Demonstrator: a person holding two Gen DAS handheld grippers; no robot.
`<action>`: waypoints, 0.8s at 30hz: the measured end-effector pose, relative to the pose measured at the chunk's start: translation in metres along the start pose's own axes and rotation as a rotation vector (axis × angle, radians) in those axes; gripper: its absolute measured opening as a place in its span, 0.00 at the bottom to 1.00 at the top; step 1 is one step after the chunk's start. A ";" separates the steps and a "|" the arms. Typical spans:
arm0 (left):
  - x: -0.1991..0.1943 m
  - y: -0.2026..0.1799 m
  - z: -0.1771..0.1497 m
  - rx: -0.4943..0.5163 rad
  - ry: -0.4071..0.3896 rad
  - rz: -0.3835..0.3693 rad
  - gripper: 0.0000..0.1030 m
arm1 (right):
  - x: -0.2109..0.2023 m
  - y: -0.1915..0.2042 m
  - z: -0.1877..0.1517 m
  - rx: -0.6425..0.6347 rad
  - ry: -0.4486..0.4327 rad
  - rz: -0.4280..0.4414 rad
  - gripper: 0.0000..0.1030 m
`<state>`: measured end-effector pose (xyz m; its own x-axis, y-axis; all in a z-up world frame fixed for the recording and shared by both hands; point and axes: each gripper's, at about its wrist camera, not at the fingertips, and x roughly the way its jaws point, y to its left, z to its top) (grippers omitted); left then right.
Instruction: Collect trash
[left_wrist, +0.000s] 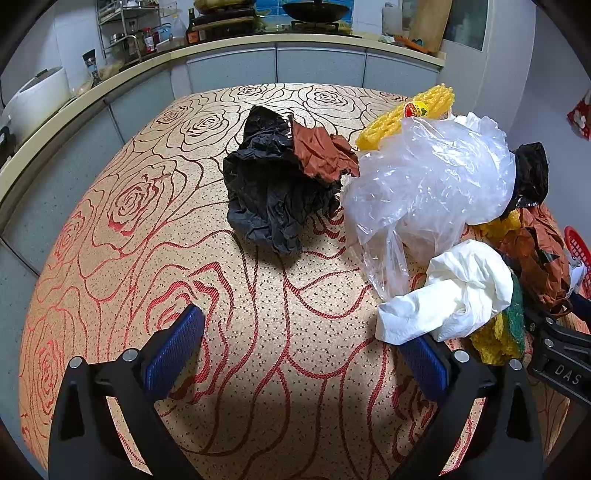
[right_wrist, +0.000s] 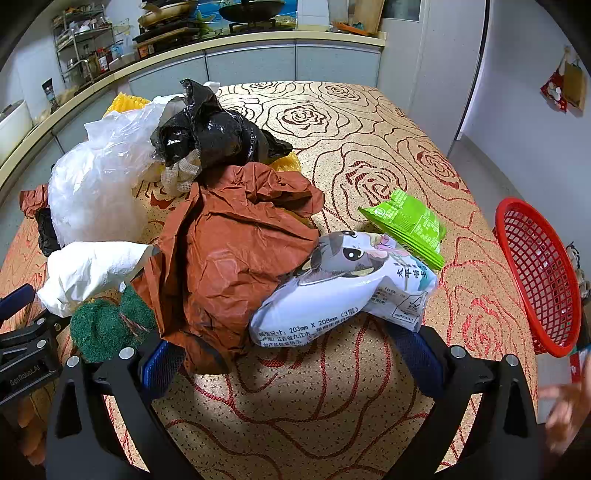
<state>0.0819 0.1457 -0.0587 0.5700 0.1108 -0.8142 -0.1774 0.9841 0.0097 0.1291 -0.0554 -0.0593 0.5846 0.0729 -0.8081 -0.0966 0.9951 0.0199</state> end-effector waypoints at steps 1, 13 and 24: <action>0.000 0.000 0.000 -0.001 0.000 -0.001 0.93 | 0.000 0.000 0.000 0.000 0.000 0.000 0.94; 0.001 0.001 0.000 0.001 0.002 0.003 0.93 | 0.000 -0.001 0.000 0.000 0.000 0.000 0.94; 0.001 0.000 0.001 0.001 0.002 0.003 0.94 | 0.000 -0.001 0.000 0.000 0.000 0.000 0.94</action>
<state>0.0826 0.1461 -0.0588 0.5682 0.1130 -0.8151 -0.1782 0.9839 0.0122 0.1292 -0.0562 -0.0591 0.5845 0.0732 -0.8081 -0.0968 0.9951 0.0202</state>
